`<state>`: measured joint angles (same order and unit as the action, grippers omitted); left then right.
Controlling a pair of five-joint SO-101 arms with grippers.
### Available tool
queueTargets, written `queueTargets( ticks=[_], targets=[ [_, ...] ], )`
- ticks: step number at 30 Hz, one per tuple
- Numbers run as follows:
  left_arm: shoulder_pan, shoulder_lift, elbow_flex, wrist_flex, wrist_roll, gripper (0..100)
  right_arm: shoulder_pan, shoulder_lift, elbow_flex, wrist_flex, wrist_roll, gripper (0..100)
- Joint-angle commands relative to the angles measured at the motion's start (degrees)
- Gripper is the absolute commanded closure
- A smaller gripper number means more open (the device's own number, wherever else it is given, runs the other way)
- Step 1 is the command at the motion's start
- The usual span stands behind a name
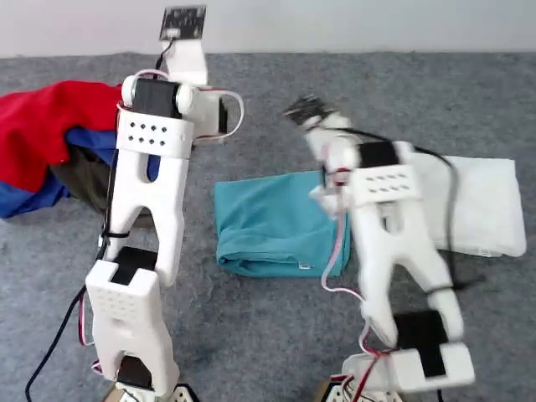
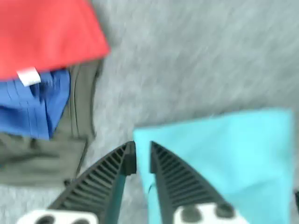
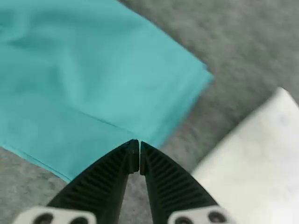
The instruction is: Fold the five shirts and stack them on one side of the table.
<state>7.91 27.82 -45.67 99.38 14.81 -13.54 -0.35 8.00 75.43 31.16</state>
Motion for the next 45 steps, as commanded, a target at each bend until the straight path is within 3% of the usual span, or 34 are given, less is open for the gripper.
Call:
queueTargets(
  ticks=[1,5,10,15,18,21,27,33,37,45],
  targets=[
    [1.3,-3.4,7.4,0.2,-1.1,99,-3.3,7.8,-5.0,3.7,-3.3,99.0],
    [4.8,-3.0,18.2,-10.2,-0.8,99,-2.7,15.6,-7.2,9.8,-4.0,99.0],
    [9.6,-2.6,31.9,-25.8,-0.7,99,1.0,18.3,-4.3,8.6,-4.0,99.0],
    [8.5,1.8,39.8,-37.9,1.4,99,1.2,14.8,-4.0,6.9,-3.1,99.0],
    [6.4,2.0,37.2,-34.9,4.7,99,-0.5,9.1,-5.7,10.1,0.2,99.0],
    [6.8,-1.5,35.6,-30.6,2.7,99,0.0,2.9,-9.1,11.4,0.5,99.0],
    [12.0,-22.9,37.8,-18.5,1.4,99,2.0,4.5,-19.3,11.6,-2.2,98.6],
    [13.0,-27.8,59.9,-21.7,-4.9,99,1.2,17.9,-31.6,11.7,-7.1,98.6],
    [14.9,-27.6,76.5,-33.7,-4.9,99,1.6,28.8,-41.1,10.9,-8.5,98.6],
    [17.4,-27.1,83.9,-37.2,-4.9,99,5.8,50.4,-56.1,7.7,-8.5,98.9]
  ],
)
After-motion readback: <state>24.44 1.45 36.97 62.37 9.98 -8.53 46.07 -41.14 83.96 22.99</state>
